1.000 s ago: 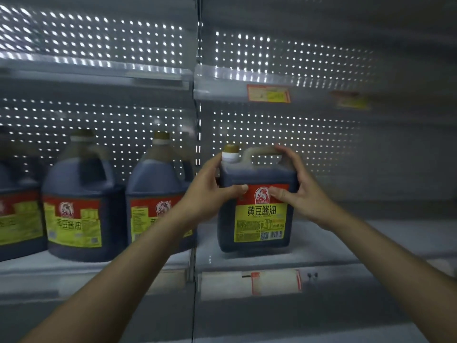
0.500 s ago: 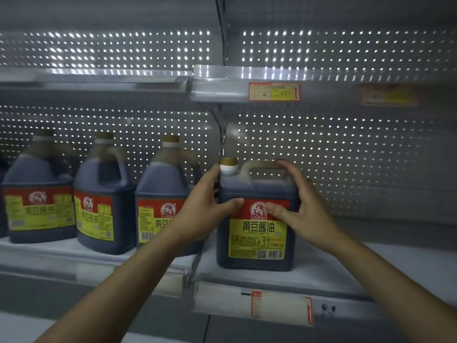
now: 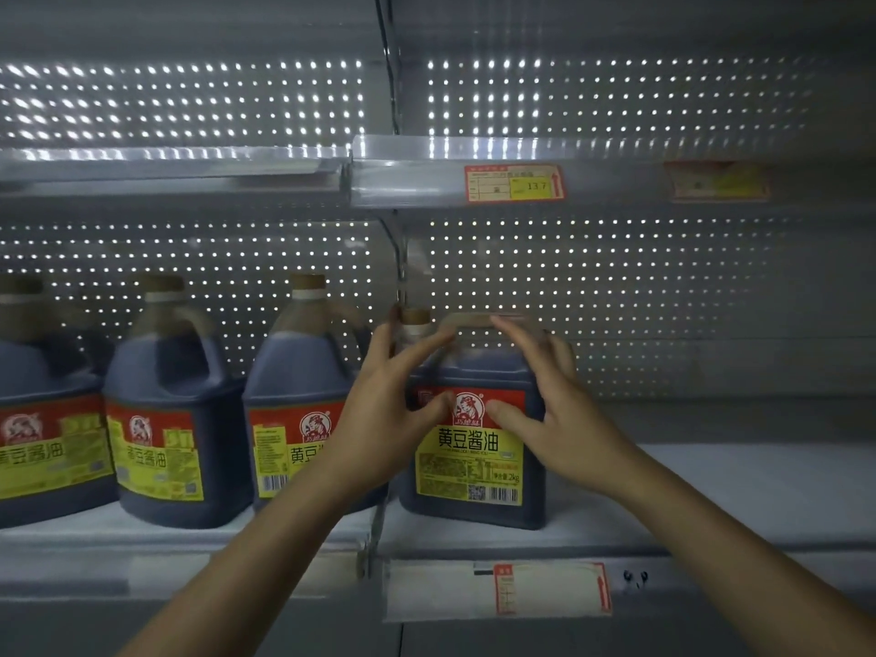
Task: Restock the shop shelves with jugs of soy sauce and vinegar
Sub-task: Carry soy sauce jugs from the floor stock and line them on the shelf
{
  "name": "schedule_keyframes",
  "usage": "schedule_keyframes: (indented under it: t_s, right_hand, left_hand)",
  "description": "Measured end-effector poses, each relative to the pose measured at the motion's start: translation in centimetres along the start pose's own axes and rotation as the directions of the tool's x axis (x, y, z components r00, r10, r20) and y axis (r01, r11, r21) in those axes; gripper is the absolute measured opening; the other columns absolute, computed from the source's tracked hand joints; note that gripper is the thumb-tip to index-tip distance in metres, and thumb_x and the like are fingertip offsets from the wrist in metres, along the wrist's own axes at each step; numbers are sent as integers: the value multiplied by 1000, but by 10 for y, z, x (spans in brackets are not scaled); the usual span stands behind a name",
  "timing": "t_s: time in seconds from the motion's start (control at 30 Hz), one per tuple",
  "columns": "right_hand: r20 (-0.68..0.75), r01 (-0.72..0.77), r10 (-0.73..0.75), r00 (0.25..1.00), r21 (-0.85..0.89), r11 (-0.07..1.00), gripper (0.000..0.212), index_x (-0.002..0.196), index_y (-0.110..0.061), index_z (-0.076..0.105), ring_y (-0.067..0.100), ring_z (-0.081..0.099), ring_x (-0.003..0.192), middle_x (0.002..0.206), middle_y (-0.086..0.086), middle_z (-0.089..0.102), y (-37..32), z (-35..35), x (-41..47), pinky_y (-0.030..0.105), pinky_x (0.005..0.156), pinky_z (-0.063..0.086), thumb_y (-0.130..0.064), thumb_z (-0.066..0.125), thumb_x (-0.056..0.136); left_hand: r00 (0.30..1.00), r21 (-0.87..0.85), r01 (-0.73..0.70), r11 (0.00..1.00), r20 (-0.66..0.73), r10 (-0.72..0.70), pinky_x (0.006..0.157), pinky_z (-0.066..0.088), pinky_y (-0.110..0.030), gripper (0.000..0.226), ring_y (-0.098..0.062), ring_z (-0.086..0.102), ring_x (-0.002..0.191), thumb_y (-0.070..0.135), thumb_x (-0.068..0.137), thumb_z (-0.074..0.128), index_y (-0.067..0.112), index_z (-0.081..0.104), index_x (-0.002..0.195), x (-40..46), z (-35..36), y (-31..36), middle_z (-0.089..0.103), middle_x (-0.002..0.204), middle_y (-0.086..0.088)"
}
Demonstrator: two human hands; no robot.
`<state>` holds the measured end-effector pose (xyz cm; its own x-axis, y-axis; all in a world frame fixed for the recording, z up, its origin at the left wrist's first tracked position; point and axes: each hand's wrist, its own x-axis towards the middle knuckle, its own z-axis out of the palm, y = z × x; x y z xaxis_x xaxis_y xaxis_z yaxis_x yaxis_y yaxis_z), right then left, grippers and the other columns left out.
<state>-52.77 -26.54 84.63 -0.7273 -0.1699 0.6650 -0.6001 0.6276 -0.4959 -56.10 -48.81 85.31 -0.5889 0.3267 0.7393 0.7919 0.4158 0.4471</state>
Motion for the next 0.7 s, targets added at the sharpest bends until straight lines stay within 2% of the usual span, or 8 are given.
schedule_keyframes:
  t_s: [0.07,0.13,0.23,0.3,0.47,0.53,0.6,0.7]
  right_hand:
    - [-17,-17,16,1000,-19,1000,86,148,-69,16,11,64,111,145,-16,27,-2,1,-1,42,91,61,-33,72,93]
    - [-23,-43,43,999,-15,999,90,150,-68,13,10,61,116,144,-15,29,-3,1,-2,44,92,60,-33,73,93]
    - [-27,-92,93,995,30,995,90,151,-66,15,5,61,116,145,-14,32,-6,0,-1,38,96,59,-30,74,93]
    - [-39,-125,127,991,59,990,90,151,-64,18,1,61,115,146,-13,33,-9,2,-1,33,95,60,-26,75,93]
    - [-116,-166,171,978,50,985,90,149,-65,23,3,63,115,143,-20,34,-21,13,-4,35,92,61,-20,76,93]
    - [-126,-177,183,975,56,983,89,150,-65,23,6,64,115,146,-19,32,-25,16,-7,34,90,62,-18,75,93]
    - [-122,-189,197,973,71,979,89,150,-64,23,6,65,113,148,-19,31,-29,15,-7,32,90,62,-17,74,94]
    - [-101,-223,227,969,49,974,89,152,-63,21,0,62,116,150,-17,31,-35,11,-9,28,92,60,-18,73,95]
  left_hand:
    - [1000,29,-13,999,7,12,87,29,11,71,38,21,119,25,88,80,42,47,149,0,0,-3,5,132,54]
    - [1000,5,-13,1000,3,13,93,26,10,73,34,16,126,28,87,81,44,45,149,1,1,-4,11,142,40]
    - [1000,17,-20,1000,10,20,115,37,-24,76,-6,23,150,32,86,81,49,41,148,6,1,-9,14,157,24]
    - [1000,-7,-2,1000,19,2,117,40,-36,79,-18,26,151,32,86,82,51,38,148,9,0,-11,14,162,14]
    - [998,-62,-43,997,49,46,109,39,-22,83,-4,30,139,25,89,79,47,32,154,11,2,-21,25,150,14]
    - [998,-55,-51,997,46,53,111,46,-32,85,-11,37,140,25,89,78,49,29,153,10,4,-24,27,151,10]
    - [997,-45,-51,998,48,53,103,54,-43,86,-20,50,130,26,88,78,52,27,152,9,4,-23,34,140,7]
    - [996,-71,-91,993,13,92,99,55,-42,81,-17,51,126,27,88,77,53,31,149,3,-3,-17,39,136,8]
